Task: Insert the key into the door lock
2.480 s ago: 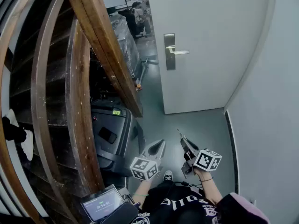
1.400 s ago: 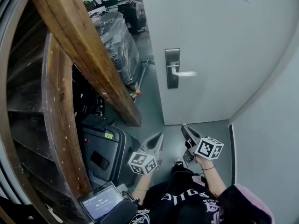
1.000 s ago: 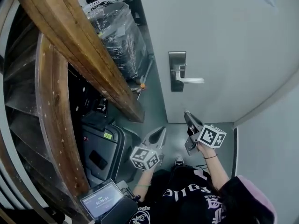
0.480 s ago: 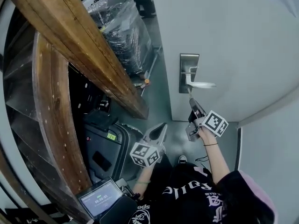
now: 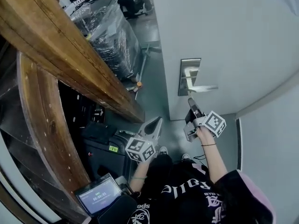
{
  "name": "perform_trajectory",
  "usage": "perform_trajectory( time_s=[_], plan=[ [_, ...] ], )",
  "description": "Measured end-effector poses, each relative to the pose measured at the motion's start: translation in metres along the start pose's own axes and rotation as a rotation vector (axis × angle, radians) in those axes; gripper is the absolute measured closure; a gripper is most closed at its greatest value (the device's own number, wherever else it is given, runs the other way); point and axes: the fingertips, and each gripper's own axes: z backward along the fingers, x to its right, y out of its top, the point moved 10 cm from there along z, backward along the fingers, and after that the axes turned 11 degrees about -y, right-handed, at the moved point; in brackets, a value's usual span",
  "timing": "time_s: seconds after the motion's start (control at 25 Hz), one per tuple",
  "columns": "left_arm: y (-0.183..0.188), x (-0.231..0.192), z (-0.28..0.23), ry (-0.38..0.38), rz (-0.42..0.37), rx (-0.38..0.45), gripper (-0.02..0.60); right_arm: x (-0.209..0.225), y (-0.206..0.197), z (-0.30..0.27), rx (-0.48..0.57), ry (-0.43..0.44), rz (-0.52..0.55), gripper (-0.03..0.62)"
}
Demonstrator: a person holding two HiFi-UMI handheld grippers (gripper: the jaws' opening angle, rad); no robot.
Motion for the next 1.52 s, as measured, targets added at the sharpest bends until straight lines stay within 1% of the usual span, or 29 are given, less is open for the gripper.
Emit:
perform_trajectory(
  time_s=[0.08, 0.2, 0.28, 0.44, 0.56, 0.8, 1.08, 1.24, 1.36, 1.52],
  plan=[
    [0.000, -0.006, -0.003, -0.019, 0.007, -0.007, 0.577, 0.000, -0.003, -0.001, 0.010, -0.020, -0.013, 0.559],
    [0.002, -0.010, -0.007, -0.048, 0.012, -0.010, 0.577, -0.002, -0.007, -0.003, 0.033, -0.005, -0.119, 0.559],
    [0.003, -0.011, -0.009, -0.064, 0.014, -0.011, 0.577, -0.002, -0.008, -0.003, 0.045, 0.003, -0.160, 0.559],
    [0.000, -0.012, -0.007, -0.083, 0.019, -0.021, 0.577, 0.000, -0.009, -0.005, 0.053, 0.005, -0.164, 0.559],
    [-0.002, -0.014, -0.006, -0.082, 0.022, -0.029, 0.577, 0.000, -0.006, -0.011, 0.047, -0.008, -0.148, 0.559],
    [0.000, -0.013, -0.005, -0.085, 0.019, -0.033, 0.577, -0.004, -0.001, -0.027, 0.053, 0.002, -0.142, 0.558],
    [-0.005, -0.006, -0.004, -0.093, 0.013, -0.044, 0.577, -0.005, 0.004, -0.038, 0.039, 0.008, -0.041, 0.557],
    [-0.007, -0.001, -0.005, -0.084, 0.009, -0.044, 0.577, -0.010, 0.009, -0.034, 0.018, -0.043, 0.109, 0.556],
    [-0.010, 0.003, -0.006, -0.074, 0.013, -0.043, 0.577, -0.014, 0.009, -0.027, -0.022, -0.053, 0.227, 0.545],
    [-0.013, 0.016, -0.010, -0.066, 0.016, -0.039, 0.577, -0.015, 0.005, -0.003, -0.074, -0.062, 0.391, 0.540]
  ],
)
